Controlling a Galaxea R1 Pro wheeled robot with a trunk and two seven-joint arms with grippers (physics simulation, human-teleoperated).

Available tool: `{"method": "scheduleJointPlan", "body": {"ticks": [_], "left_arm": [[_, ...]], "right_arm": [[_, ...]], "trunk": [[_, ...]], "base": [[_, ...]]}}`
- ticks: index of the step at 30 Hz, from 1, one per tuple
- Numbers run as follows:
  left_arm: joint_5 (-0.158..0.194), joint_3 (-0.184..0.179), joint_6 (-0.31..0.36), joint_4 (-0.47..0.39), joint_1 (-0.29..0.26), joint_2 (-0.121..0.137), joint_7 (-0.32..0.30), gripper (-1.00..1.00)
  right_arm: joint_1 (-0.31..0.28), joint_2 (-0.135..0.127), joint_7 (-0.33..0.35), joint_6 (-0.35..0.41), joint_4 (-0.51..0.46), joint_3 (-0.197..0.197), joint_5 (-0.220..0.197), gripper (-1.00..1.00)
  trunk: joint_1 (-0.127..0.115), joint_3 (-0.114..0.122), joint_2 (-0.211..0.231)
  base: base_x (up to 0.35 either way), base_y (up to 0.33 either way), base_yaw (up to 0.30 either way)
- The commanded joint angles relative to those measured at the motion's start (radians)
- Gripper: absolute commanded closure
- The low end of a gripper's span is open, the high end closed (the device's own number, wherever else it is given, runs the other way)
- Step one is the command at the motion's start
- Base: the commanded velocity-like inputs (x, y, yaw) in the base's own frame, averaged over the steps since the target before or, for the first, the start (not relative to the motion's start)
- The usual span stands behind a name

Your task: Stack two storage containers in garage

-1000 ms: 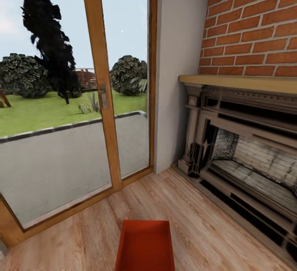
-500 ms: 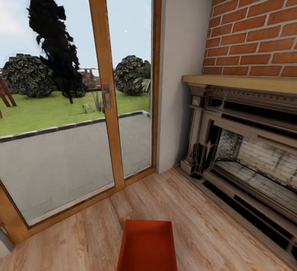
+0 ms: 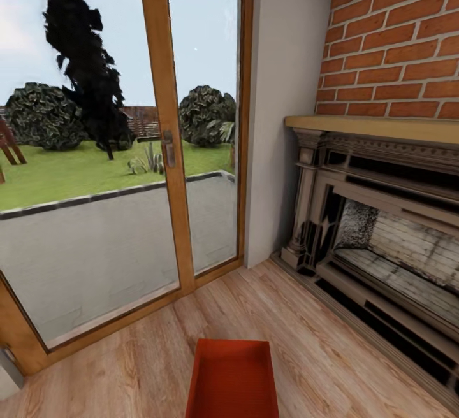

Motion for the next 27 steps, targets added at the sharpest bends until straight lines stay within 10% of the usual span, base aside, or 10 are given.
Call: {"method": "scheduleJointPlan", "body": {"ticks": [1, 27], "left_arm": [[0.007, -0.008, -0.003, 0.000, -0.001, 0.000, 0.002, -1.00], [0.007, -0.008, -0.004, 0.000, -0.001, -0.001, 0.002, -1.00]], "right_arm": [[-0.001, 0.000, -0.002, -0.006, 0.003, 0.008, -0.007, -1.00], [-0.001, 0.005, -0.002, -0.004, 0.003, 0.006, -0.011, -1.00]], "trunk": [[0.000, -0.001, -0.001], [0.000, -0.001, -0.001]], "base": [[0.000, 0.001, 0.000], [0.000, 0.000, -0.038]]}}
